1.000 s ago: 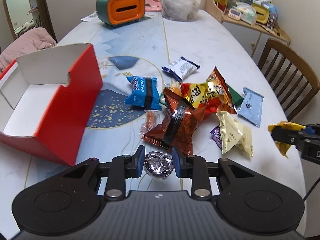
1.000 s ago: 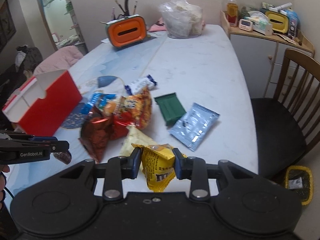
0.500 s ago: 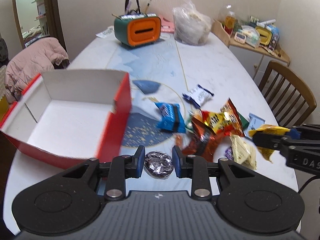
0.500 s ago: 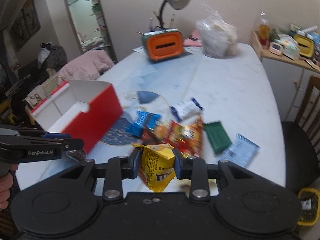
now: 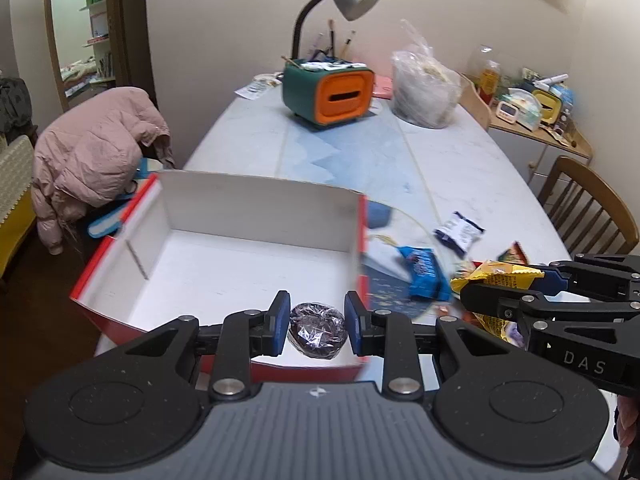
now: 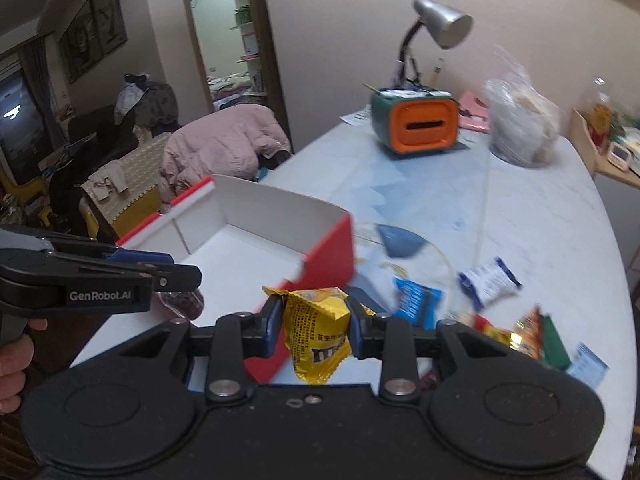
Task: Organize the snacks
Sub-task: 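Carry both items over the red box and open both grippers to drop them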
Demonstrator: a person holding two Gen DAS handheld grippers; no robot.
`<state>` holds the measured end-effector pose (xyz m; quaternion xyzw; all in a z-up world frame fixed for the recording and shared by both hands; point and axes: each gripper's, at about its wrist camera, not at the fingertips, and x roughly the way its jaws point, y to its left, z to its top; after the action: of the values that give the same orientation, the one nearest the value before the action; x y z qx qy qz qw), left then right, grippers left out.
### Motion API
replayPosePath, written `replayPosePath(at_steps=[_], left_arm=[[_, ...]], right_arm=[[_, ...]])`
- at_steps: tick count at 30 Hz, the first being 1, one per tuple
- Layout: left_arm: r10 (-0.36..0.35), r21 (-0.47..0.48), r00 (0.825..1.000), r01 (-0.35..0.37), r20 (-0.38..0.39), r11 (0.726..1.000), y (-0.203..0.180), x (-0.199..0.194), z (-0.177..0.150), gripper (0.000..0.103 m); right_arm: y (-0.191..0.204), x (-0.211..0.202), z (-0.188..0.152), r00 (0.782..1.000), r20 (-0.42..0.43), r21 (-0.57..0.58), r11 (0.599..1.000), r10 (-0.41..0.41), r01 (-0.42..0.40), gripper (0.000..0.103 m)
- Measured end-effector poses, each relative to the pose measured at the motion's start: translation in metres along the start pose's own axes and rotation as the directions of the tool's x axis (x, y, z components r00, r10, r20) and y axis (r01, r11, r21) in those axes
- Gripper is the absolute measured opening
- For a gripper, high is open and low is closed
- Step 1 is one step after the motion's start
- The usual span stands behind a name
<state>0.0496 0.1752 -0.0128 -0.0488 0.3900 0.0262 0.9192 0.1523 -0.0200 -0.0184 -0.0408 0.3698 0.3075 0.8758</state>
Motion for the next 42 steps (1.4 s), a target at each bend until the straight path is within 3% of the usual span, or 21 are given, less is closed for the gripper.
replayPosePath(at_steps=[11,24,42], left_arm=[[0.044,0.007,0.999,-0.044,0.003,0.999,0.068,0.015,0.015,0.029],[0.092,0.004,0.992,-0.092,-0.088,0.996,0.123,0.074,0.021,0.029],[0.068,0.07,0.97,-0.053,-0.235,0.996,0.125,0.119,0.005,0.029]], right_arm=[[0.052,0.053,0.021,1.0,-0.018,-0.048,0.999,-0.005,0.004,0.032],[0.083,0.12,0.019,0.992,-0.129,-0.083,0.997,-0.014,0.003,0.032],[0.097,0.154,0.004,0.973,-0.228,-0.092,0.995,-0.045,0.024,0.034]])
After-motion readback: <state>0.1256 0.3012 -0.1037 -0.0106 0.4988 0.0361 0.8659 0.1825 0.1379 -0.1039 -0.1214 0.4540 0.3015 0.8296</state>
